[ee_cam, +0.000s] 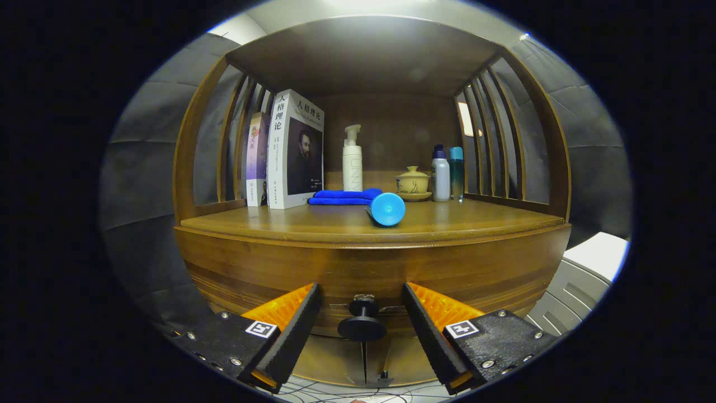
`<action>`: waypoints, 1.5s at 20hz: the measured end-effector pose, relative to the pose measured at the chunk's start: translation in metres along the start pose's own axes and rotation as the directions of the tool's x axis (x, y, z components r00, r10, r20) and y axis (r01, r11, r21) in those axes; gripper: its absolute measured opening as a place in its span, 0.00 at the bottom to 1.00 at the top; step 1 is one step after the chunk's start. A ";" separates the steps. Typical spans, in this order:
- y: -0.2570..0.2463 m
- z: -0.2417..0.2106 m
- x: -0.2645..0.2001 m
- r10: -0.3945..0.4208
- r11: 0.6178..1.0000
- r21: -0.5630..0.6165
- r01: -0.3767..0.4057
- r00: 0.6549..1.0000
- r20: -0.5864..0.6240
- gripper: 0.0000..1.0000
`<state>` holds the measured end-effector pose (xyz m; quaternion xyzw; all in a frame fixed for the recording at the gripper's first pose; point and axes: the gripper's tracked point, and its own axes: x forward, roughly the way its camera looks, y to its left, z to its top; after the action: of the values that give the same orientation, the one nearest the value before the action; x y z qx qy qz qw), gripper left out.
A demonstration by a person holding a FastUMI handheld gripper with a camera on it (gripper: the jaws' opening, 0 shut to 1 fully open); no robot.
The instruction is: Pull open the drawer, take out the items inside it, and place them on the countertop above the cabinet.
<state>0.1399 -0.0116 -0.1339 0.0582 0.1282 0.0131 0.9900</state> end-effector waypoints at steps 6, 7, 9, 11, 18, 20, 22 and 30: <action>0.001 0.001 -0.009 0.007 1.000 -0.005 -0.008 1.000 -0.022 0.94; -0.003 0.006 -0.013 -0.001 1.000 -0.009 0.001 1.000 -0.019 0.95; -0.010 0.024 -0.026 -0.024 1.000 -0.016 0.024 1.000 0.008 0.95; -0.017 0.045 -0.041 -0.049 0.999 -0.019 0.049 0.998 0.037 0.95; -0.027 0.130 -0.105 -0.115 0.993 0.009 0.115 0.982 0.151 0.94; -0.028 0.146 -0.123 -0.118 0.993 0.003 0.120 0.978 0.171 0.94; -0.030 0.159 -0.140 -0.129 0.991 -0.008 0.132 0.974 0.188 0.94; -0.026 0.186 -0.185 -0.135 0.990 -0.015 0.143 0.959 0.251 0.94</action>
<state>0.0092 -0.0662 0.0886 0.0339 0.0066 -0.0619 0.9975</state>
